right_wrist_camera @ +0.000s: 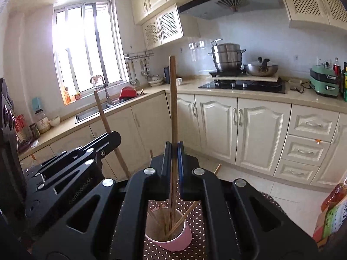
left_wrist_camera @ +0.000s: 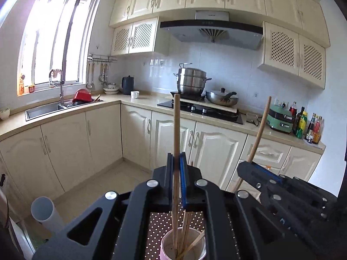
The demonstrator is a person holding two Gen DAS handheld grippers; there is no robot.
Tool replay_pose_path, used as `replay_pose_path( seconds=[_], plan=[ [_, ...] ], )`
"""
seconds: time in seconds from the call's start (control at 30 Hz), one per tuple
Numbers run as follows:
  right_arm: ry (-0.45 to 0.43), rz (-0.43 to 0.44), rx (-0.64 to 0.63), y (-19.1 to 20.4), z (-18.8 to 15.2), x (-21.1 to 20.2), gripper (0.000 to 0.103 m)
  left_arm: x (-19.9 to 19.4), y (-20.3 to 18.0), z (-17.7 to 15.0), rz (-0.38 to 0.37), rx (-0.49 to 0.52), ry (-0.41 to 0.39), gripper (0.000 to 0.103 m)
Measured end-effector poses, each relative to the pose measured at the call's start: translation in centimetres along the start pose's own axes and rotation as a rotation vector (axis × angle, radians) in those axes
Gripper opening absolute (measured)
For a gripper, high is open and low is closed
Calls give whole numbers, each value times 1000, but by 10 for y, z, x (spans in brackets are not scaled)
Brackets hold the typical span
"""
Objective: Organize utensils
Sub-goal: 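Lower both chopsticks into the pink cup and open both grippers, then withdraw both open grippers from the pink cup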
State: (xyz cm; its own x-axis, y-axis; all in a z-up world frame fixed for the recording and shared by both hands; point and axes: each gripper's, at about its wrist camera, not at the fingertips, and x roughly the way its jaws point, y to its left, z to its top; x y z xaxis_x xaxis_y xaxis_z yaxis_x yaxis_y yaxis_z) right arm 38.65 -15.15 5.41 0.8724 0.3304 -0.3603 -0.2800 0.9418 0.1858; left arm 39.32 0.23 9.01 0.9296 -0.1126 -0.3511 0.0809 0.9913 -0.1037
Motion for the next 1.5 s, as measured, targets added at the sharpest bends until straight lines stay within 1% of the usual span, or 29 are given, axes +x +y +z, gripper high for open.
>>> replay_pose_path(
  seconds=[0.13, 0.27, 0.43, 0.53, 0.67, 0.77, 0.93, 1.0, 1.07, 1.33, 1.37, 1.43, 1.47, 1.5],
  plan=[
    [61, -5, 14, -4, -16, 21, 6, 22, 6, -16, 1, -6, 52, 7],
    [131, 13, 44, -10, -30, 40, 6, 40, 13, -31, 12, -10, 102, 7],
    [186, 15, 49, -11, -47, 56, 6, 56, 21, -54, 6, -6, 159, 7],
    [219, 16, 48, -11, -56, 64, 6, 59, 26, -66, 11, -4, 148, 7],
    [216, 3, 35, -9, -61, 64, 6, 53, 25, -74, 19, 24, 125, 8],
    [222, 2, 33, -8, -60, 65, 6, 56, 24, -77, 40, 31, 144, 9],
    [231, 28, 28, -7, -62, 62, 7, 53, 26, -84, 33, 49, 150, 10],
    [237, 26, 24, -7, -64, 62, 7, 52, 26, -86, 34, 52, 154, 11],
    [249, 31, 34, -8, -65, 62, 7, 51, 28, -88, 34, 40, 163, 19],
    [266, 29, 20, -6, -68, 50, 7, 39, 36, -91, 43, 15, 161, 27],
    [268, 27, 14, -5, -69, 47, 9, 36, 36, -91, 41, 11, 159, 30],
    [268, 22, 7, -4, -70, 43, 19, 31, 37, -92, 37, 5, 158, 33],
    [264, 21, 6, -3, -70, 40, 37, 30, 37, -91, 37, 4, 158, 34],
    [251, 8, 2, -3, -70, 35, 50, 26, 37, -92, 49, 2, 155, 34]
  ],
)
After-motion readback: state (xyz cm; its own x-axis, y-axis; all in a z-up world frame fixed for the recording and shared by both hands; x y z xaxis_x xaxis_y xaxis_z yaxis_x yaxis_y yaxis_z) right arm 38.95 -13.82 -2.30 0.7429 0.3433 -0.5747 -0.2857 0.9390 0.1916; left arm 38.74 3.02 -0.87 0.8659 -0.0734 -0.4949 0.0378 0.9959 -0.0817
